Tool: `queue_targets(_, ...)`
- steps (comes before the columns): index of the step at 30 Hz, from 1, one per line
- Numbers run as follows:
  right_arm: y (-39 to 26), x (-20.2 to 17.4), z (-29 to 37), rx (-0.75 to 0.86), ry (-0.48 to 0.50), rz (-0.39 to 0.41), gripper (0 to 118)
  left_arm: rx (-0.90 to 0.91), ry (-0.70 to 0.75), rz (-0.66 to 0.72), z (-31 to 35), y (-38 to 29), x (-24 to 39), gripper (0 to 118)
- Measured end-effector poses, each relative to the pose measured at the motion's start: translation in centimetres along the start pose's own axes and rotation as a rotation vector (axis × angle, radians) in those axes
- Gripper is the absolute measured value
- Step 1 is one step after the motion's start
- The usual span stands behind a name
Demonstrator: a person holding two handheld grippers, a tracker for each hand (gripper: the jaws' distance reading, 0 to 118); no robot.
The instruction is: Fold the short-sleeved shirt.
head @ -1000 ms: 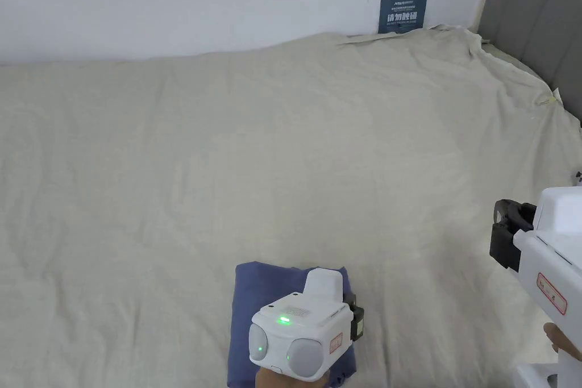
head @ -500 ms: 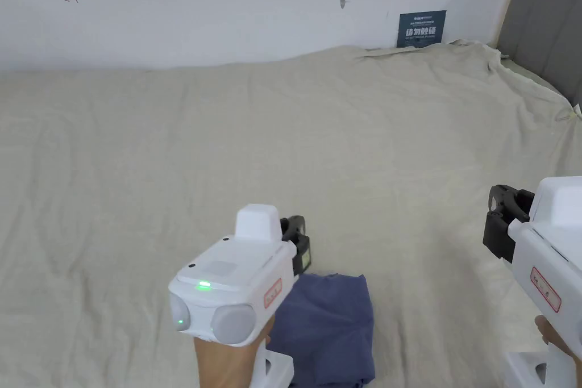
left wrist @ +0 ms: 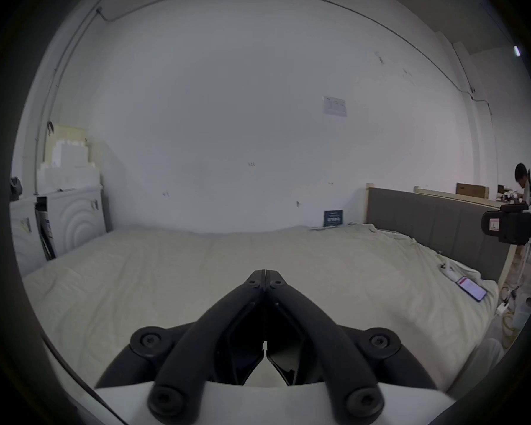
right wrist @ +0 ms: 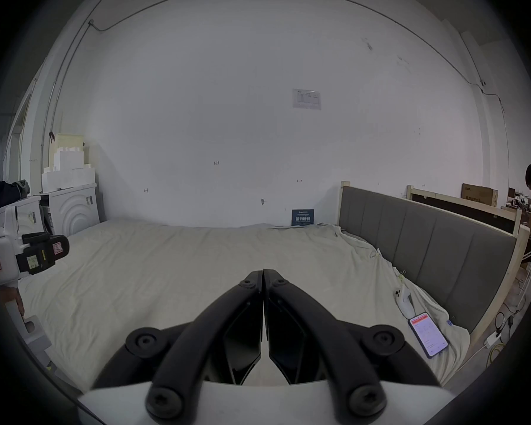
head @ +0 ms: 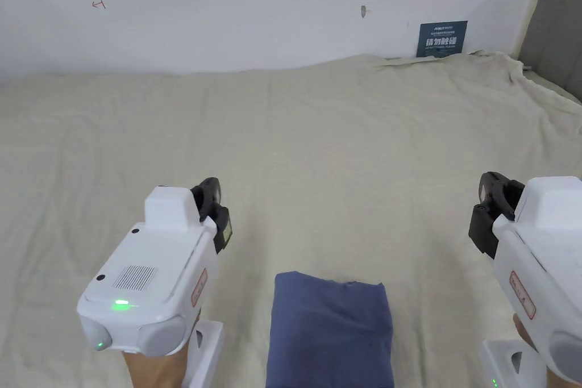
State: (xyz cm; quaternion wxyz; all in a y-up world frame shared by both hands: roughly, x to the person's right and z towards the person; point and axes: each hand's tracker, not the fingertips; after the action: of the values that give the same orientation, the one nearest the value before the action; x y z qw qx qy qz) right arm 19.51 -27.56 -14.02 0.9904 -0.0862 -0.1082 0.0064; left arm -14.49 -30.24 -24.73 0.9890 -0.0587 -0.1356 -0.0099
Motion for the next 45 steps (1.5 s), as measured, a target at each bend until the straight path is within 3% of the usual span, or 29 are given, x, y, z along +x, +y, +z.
queue_targets(15,-1.4,-3.8,0.0,0.032,0.018,-0.019,0,0.005,0.101,-0.004,1.4,-1.2,-3.7,0)
queue_targets(35,-15.9,-11.5,-4.7,-0.361,0.117,-0.012,0,-0.217,0.06,0.096,0.9,-5.1,-6.1,0)
queue_targets(39,-17.9,-12.4,-5.5,-0.406,0.116,-0.042,0,-0.283,0.026,0.132,0.8,-6.3,-6.0,0)
queue_targets(45,-20.5,-13.7,-5.7,-0.494,0.131,0.005,0,-0.346,-0.017,0.147,0.5,-8.0,-5.2,0)
